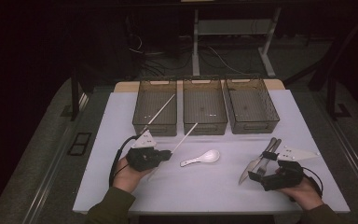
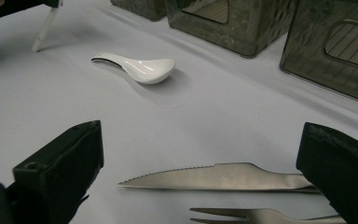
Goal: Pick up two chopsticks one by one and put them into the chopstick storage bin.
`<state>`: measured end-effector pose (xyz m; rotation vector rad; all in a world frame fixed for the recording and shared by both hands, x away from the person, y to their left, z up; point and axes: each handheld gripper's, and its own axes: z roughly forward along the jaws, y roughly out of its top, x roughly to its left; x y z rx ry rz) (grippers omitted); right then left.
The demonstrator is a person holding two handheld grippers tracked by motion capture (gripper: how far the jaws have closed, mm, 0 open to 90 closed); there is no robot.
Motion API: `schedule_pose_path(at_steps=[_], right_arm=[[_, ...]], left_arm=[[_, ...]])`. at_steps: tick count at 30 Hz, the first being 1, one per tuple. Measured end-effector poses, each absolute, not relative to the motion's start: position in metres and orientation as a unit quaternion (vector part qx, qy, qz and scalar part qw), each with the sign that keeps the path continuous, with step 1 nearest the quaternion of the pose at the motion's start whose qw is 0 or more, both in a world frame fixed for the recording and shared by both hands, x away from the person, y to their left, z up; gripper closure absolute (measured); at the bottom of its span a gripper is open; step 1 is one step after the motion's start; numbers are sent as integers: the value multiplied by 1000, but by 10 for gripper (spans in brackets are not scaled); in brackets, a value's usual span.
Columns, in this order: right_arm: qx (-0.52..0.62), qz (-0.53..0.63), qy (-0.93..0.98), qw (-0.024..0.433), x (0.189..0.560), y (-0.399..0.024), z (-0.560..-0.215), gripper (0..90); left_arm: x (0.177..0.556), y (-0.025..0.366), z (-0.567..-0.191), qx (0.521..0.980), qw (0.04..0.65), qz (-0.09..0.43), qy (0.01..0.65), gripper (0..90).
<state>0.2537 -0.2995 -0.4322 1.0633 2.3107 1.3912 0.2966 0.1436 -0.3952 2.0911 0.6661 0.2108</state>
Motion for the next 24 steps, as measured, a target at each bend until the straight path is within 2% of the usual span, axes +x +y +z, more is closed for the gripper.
schedule_pose_path(at_steps=[6, 24], right_arm=[[364, 477, 791, 121, 254, -300, -432, 8], [367, 476, 790, 123, 255, -301, -433, 8]], left_arm=[[295, 152, -385, 831, 476, 89, 273, 844], [306, 155, -366, 819, 499, 101, 265, 845]])
